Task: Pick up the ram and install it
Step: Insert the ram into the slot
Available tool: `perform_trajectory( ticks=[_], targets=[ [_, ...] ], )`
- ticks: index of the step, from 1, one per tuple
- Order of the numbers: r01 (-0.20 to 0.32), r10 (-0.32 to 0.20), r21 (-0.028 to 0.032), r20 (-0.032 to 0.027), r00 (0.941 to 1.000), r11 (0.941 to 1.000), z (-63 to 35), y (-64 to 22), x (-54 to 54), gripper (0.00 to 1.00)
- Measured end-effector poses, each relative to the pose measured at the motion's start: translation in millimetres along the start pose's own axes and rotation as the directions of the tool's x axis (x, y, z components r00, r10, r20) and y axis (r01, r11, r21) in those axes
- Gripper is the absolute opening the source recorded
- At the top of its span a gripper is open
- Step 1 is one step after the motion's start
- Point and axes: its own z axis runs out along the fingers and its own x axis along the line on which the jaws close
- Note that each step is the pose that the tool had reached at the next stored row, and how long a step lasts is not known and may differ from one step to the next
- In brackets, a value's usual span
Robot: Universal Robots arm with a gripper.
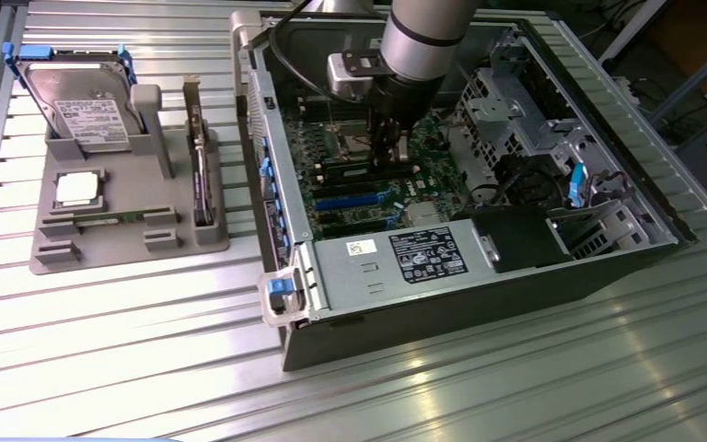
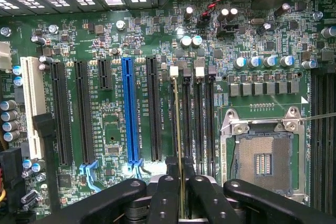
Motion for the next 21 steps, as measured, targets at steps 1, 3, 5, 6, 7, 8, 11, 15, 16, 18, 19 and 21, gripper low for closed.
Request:
perform_trajectory(
  ticks=[1, 3, 5, 6, 7, 8, 11, 15, 16, 18, 19, 21],
  targets=[
    [0.000, 0.000, -0.0010, 0.0000, 1.0000, 1.0000, 0.0, 0.0, 0.0, 0.14],
    [0.000, 0.000, -0.0042, -0.0002, 1.0000, 1.0000, 0.0, 0.0, 0.0, 0.14],
    [0.000, 0.000, -0.0054, -0.0004, 1.0000, 1.0000, 0.0, 0.0, 0.0, 0.14],
    [0.000, 0.000, -0.0054, -0.0004, 1.0000, 1.0000, 0.0, 0.0, 0.0, 0.14],
    [0.000, 0.000, -0.0054, -0.0004, 1.0000, 1.0000, 0.2, 0.0, 0.0, 0.14],
    [0.000, 0.000, -0.0057, -0.0004, 1.0000, 1.0000, 0.5, 0.0, 0.0, 0.14],
    [0.000, 0.000, -0.0061, -0.0004, 1.0000, 1.0000, 1.9, 0.0, 0.0, 0.14],
    [0.000, 0.000, -0.0062, -0.0006, 1.0000, 1.0000, 2.8, 0.0, 0.0, 0.14],
    [0.000, 0.000, -0.0062, -0.0006, 1.0000, 1.0000, 2.8, 0.0, 0.0, 0.14],
    [0.000, 0.000, -0.0061, -0.0007, 1.0000, 1.0000, 2.8, 0.0, 0.0, 0.15],
    [0.000, 0.000, -0.0061, -0.0008, 1.0000, 1.0000, 2.8, 0.0, 0.0, 0.39],
    [0.000, 0.000, -0.0062, -0.0010, 1.0000, 1.0000, 2.8, 0.0, 0.0, 0.45]
  ],
)
